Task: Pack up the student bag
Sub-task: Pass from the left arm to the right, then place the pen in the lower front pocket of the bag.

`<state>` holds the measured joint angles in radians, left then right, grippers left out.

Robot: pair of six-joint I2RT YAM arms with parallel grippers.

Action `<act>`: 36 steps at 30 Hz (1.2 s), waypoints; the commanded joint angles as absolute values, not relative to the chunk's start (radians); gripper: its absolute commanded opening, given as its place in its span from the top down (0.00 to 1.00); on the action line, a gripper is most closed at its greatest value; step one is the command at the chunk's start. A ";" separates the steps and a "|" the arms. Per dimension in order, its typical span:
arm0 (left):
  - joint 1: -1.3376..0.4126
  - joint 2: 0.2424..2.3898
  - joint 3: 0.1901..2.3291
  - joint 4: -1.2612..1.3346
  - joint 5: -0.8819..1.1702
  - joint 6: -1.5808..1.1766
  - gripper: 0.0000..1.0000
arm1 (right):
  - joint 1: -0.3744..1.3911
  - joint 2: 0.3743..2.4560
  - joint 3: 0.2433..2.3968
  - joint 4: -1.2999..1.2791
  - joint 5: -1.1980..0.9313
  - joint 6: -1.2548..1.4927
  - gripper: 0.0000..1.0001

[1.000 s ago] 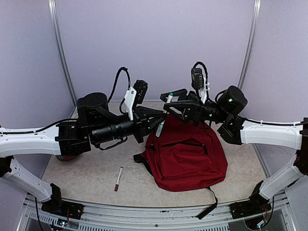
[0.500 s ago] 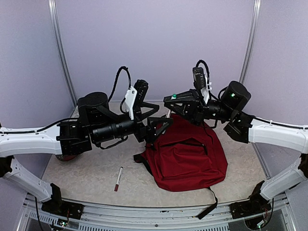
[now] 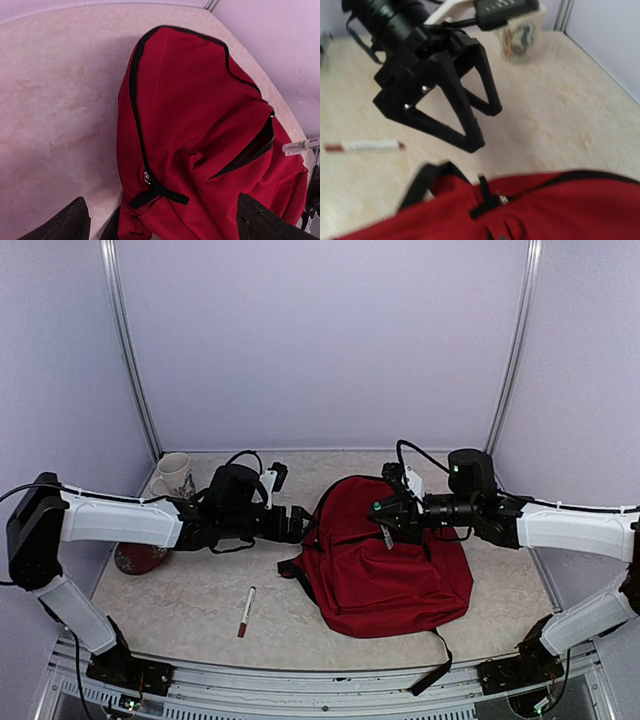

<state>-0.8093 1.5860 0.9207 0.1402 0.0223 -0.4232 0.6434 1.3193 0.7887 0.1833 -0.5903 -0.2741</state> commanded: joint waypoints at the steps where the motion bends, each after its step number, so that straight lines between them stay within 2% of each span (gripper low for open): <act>1: -0.758 1.721 0.993 0.194 0.208 -0.432 0.01 | 0.610 1.389 0.808 0.210 -0.534 -0.426 1.00; 8: -0.678 1.932 1.069 0.348 0.406 -0.466 0.01 | 0.572 1.416 0.849 0.249 -0.598 -0.461 1.00; 13: -0.662 2.030 1.115 0.392 0.500 -0.489 0.17 | 0.532 1.404 0.821 0.264 -0.598 -0.468 1.00; 20: -0.657 2.070 1.133 0.426 0.547 -0.513 0.67 | 0.527 1.476 0.784 0.289 -0.570 -0.492 1.00; 23: -0.654 2.068 1.133 0.431 0.550 -0.516 0.97 | 0.529 1.503 0.807 0.201 -0.547 -0.532 1.00; 24: -0.655 2.065 1.130 0.433 0.546 -0.516 1.00 | 0.529 1.505 0.814 0.163 -0.536 -0.541 1.00; 34: -0.650 2.043 1.145 0.396 0.510 -0.467 1.00 | 0.554 1.537 0.929 -0.283 -0.339 -0.586 1.00; 36: -0.650 2.044 1.151 0.385 0.507 -0.459 1.00 | 0.568 1.558 0.961 -0.354 -0.298 -0.586 0.97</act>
